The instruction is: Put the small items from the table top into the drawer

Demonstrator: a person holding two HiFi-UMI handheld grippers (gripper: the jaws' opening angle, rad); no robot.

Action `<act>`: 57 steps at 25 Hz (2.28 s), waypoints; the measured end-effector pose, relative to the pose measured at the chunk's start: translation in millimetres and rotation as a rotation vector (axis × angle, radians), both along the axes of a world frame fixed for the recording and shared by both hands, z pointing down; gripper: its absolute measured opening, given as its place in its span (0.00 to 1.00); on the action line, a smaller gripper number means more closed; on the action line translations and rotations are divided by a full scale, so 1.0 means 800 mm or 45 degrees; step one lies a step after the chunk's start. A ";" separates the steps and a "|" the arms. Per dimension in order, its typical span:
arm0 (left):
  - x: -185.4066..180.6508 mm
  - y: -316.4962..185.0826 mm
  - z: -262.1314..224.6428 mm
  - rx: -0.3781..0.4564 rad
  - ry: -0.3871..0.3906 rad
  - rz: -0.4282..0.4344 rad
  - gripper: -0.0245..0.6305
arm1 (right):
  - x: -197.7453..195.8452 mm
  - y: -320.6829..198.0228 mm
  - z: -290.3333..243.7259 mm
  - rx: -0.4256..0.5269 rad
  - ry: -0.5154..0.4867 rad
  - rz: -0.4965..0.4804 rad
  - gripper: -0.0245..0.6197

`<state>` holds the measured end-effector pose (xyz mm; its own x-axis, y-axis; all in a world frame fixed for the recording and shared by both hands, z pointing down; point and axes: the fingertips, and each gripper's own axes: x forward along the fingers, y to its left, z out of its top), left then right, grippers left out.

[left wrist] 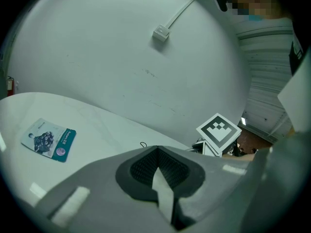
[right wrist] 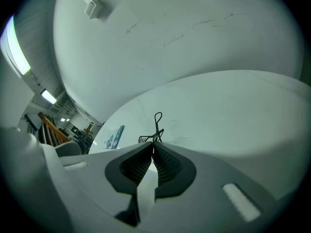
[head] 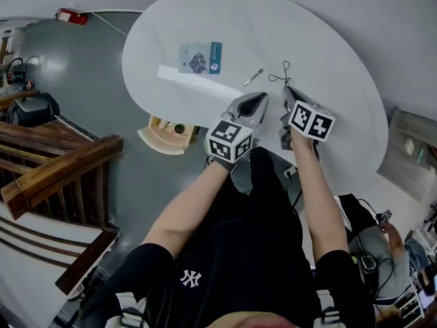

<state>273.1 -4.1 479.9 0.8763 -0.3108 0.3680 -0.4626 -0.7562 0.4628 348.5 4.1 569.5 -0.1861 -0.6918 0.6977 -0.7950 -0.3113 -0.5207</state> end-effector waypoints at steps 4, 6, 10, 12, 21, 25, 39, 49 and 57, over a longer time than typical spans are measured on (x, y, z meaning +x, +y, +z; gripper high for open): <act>-0.009 0.007 -0.009 0.013 0.017 0.016 0.04 | -0.012 0.011 -0.019 0.046 -0.044 0.034 0.10; -0.016 0.011 -0.014 0.020 0.024 0.020 0.04 | -0.021 0.014 -0.029 0.069 -0.055 0.040 0.10; -0.034 0.016 -0.023 0.037 0.029 0.024 0.04 | -0.042 0.018 -0.049 0.111 -0.069 0.048 0.10; -0.044 0.019 -0.029 0.045 0.030 0.025 0.04 | -0.054 0.020 -0.060 0.133 -0.073 0.048 0.10; -0.096 0.029 -0.055 0.081 0.051 0.007 0.04 | -0.117 0.029 -0.100 0.208 -0.107 0.006 0.10; -0.129 0.028 -0.063 0.099 0.055 -0.030 0.04 | -0.156 0.026 -0.114 0.238 -0.116 -0.045 0.10; -0.263 0.010 -0.080 0.139 0.051 -0.197 0.04 | -0.300 0.001 -0.143 0.289 -0.152 -0.240 0.10; -0.367 -0.020 -0.075 0.145 0.043 -0.369 0.04 | -0.399 -0.024 -0.134 0.282 -0.186 -0.410 0.10; -0.468 -0.042 -0.056 0.120 0.029 -0.542 0.04 | -0.486 -0.032 -0.116 0.260 -0.196 -0.561 0.10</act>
